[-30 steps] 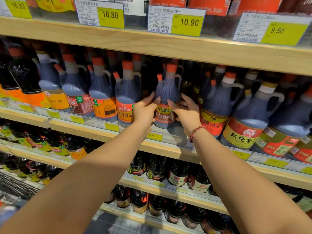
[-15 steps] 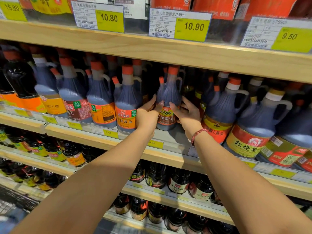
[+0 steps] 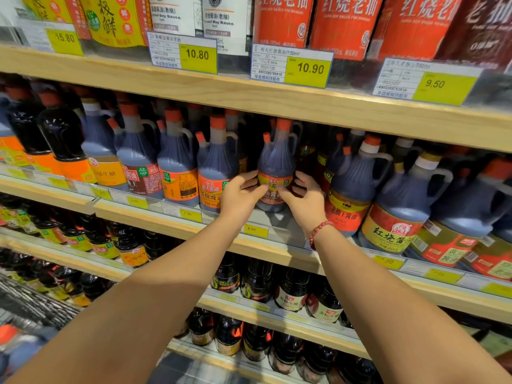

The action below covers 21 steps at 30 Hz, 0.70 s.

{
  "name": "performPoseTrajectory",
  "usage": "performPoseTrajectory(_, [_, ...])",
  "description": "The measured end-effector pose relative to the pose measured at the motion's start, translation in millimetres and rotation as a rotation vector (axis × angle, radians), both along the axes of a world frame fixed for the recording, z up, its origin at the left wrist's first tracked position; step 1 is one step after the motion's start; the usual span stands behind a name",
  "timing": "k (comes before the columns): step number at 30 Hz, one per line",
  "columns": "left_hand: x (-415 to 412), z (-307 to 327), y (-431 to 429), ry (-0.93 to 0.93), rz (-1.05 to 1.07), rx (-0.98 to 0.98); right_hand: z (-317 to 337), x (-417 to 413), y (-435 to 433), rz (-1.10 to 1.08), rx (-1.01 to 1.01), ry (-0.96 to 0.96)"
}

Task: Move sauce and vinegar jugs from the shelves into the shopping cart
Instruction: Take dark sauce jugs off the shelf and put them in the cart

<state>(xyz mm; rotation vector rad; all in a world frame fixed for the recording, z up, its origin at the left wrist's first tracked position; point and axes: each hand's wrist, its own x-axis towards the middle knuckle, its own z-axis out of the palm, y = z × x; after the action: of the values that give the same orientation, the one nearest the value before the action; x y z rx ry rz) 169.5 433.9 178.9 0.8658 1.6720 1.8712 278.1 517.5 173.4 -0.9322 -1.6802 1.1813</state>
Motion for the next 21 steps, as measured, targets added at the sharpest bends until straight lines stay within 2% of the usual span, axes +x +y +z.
performPoseTrajectory(8, [13.4,23.1,-51.9,0.006,0.027,-0.06,19.1,18.1,-48.4,0.077,0.021,-0.064])
performPoseTrajectory(12, [11.5,30.1,-89.0,-0.01,0.094,-0.082,30.4,14.3,-82.5,0.179,0.005,-0.018])
performPoseTrajectory(21, [-37.5,2.4,-194.6,0.009,0.254,-0.147,21.2,-35.7,-153.2,0.412,-0.008,-0.023])
